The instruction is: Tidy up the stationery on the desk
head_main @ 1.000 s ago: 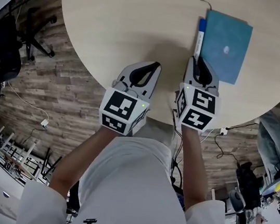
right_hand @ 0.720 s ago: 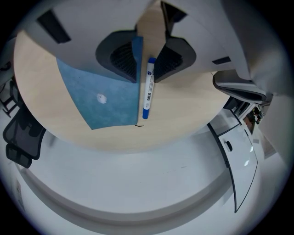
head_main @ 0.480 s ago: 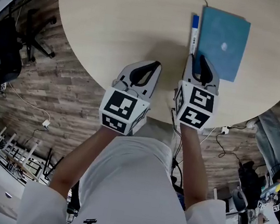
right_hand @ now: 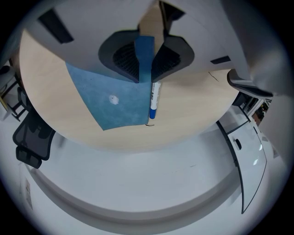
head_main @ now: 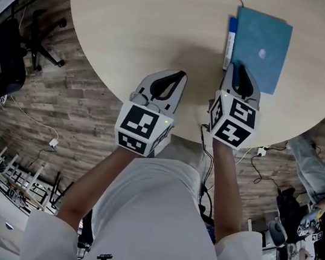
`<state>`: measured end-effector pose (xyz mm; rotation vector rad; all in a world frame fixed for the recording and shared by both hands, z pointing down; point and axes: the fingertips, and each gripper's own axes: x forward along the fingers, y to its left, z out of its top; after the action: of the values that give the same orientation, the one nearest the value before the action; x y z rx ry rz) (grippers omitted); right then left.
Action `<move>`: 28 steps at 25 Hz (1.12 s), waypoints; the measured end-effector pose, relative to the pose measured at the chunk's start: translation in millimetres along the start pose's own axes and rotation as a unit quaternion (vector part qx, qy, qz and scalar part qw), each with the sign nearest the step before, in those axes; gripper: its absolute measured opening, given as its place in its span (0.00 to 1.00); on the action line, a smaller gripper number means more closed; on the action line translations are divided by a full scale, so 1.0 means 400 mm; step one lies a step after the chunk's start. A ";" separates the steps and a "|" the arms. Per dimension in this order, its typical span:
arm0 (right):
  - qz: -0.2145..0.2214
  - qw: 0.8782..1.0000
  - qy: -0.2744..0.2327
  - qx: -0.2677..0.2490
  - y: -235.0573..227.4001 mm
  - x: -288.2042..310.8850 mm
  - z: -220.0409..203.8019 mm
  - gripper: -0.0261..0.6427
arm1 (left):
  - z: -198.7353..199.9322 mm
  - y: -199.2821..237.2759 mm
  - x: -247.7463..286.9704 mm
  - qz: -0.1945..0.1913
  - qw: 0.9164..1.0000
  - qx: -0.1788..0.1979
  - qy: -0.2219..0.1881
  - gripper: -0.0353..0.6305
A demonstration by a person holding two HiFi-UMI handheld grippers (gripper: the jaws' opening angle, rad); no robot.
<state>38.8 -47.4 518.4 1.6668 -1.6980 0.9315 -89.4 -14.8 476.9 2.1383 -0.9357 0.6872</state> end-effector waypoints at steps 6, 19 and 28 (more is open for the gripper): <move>-0.001 1.000 -0.009 0.004 0.005 -0.021 0.009 0.19 | 0.007 -0.004 -0.009 -0.002 1.000 0.005 -0.003 0.09; 0.035 0.998 -0.055 0.014 0.001 -0.191 0.048 0.11 | 0.068 -0.097 -0.092 -0.009 0.999 0.024 -0.021 0.09; 0.069 0.993 -0.091 0.003 -0.009 -0.350 0.081 0.11 | 0.124 -0.190 -0.184 -0.009 0.998 0.035 -0.044 0.09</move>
<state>52.0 9.4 387.2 1.7001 -1.9535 0.8705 -65.1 15.5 366.6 2.2509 -0.9504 0.6302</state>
